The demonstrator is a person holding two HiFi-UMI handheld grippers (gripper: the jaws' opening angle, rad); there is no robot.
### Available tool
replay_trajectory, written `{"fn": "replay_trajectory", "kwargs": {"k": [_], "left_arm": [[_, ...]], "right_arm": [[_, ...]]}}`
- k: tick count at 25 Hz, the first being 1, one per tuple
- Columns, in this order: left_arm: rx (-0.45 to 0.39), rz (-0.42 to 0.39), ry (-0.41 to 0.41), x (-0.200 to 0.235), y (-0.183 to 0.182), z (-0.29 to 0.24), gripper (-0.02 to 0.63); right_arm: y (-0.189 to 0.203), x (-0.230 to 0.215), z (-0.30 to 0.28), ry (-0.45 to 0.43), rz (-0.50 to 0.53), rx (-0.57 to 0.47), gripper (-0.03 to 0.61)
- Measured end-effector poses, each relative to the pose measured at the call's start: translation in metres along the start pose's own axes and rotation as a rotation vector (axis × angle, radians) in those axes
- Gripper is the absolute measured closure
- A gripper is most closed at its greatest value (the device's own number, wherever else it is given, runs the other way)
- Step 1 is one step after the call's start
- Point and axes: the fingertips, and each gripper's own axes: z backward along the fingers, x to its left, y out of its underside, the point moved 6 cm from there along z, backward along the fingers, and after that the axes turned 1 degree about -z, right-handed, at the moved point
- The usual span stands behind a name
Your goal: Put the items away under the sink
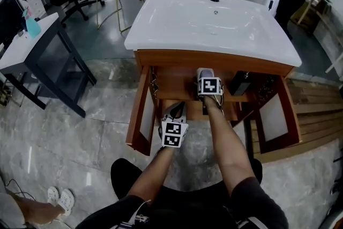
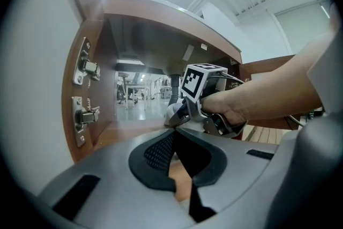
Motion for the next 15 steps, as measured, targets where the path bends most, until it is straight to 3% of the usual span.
{"fn": "replay_trajectory", "kwargs": {"k": [5,11,15], "left_arm": [[0.006,0.004,-0.005,0.001,0.004,0.001,0.607],[-0.037,0.01,-0.039,-0.001,-0.003,0.002,0.607],[-0.07,0.013,-0.043,-0.001,-0.018,0.006,0.607]], "right_arm": [[-0.001,0.001,0.003,-0.002,-0.011,-0.04,0.124],[-0.023,0.005,0.051,-0.067,0.014,-0.243,0.124],[-0.026,0.016,0.094,-0.086,0.095,-0.374,0.124]]}}
